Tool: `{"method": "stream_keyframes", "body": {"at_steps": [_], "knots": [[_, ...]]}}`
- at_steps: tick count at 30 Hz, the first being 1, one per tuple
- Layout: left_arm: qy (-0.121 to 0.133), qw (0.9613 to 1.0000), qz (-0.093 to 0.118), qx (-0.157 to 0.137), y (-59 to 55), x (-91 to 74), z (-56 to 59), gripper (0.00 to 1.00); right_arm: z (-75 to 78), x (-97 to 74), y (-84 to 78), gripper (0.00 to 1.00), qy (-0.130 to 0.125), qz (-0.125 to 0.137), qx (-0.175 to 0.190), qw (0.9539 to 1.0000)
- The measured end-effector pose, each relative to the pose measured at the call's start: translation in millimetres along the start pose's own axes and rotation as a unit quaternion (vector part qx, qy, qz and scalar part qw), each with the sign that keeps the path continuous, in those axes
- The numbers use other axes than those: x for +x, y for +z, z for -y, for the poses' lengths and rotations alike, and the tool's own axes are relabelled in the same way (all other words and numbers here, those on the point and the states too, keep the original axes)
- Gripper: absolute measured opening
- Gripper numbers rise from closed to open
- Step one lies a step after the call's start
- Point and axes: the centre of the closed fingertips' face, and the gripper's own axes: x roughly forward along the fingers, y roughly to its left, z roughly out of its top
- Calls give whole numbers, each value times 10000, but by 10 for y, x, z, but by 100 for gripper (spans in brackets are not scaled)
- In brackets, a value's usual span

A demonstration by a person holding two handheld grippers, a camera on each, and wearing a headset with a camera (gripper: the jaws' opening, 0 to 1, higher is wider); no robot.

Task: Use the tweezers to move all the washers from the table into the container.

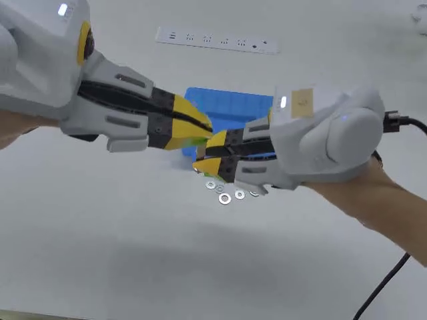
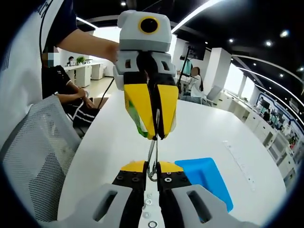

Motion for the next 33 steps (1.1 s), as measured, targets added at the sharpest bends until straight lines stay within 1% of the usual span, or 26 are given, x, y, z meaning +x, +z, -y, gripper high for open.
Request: {"method": "stream_keyframes", "body": {"at_steps": [1,3,6,7,9,10,12,17,18,20,23,26,28,29,30,33], "knots": [[15,10000,66,31,53,17,-52,6,47,-21,19,9,-35,16,-1,10000],[64,9998,152,98,120,49,-143,6,159,-63,55,9,-129,20,-76,9999],[87,9996,240,129,173,90,-235,6,310,-122,70,9,-222,32,-91,9997],[101,9995,281,124,189,115,-282,6,347,-131,65,9,-250,44,-70,9997],[98,9994,300,148,188,156,-325,6,398,-136,43,9,-268,17,-79,9996],[77,9994,291,150,174,190,-353,6,455,-134,-3,9,-311,-87,-176,9993],[65,9994,291,160,145,241,-406,6,504,-119,-41,9,-328,-129,-185,9992],[69,9996,253,124,47,318,-565,6,682,-51,-172,9,-395,-219,-151,9989],[77,9996,253,101,22,326,-611,6,705,-37,-187,9,-406,-226,-150,9988],[79,9996,244,71,-17,338,-661,6,757,13,-231,9,-400,-250,-129,9988],[78,9998,178,-5,-126,369,-735,7,804,76,-295,9,-379,-295,-123,9988],[77,9999,93,-90,-242,406,-791,7,842,163,-408,9,-317,-386,-92,9987],[67,9998,33,-169,-352,431,-859,7,860,210,-495,9,-283,-464,-77,9985],[73,9998,-12,-211,-404,449,-886,7,862,219,-514,9,-274,-479,-67,9985],[67,9997,-24,-229,-421,456,-892,7,870,240,-559,9,-255,-505,-41,9984],[42,9995,-124,-299,-532,509,-927,7,873,288,-669,9,-199,-591,26,9981]]}}
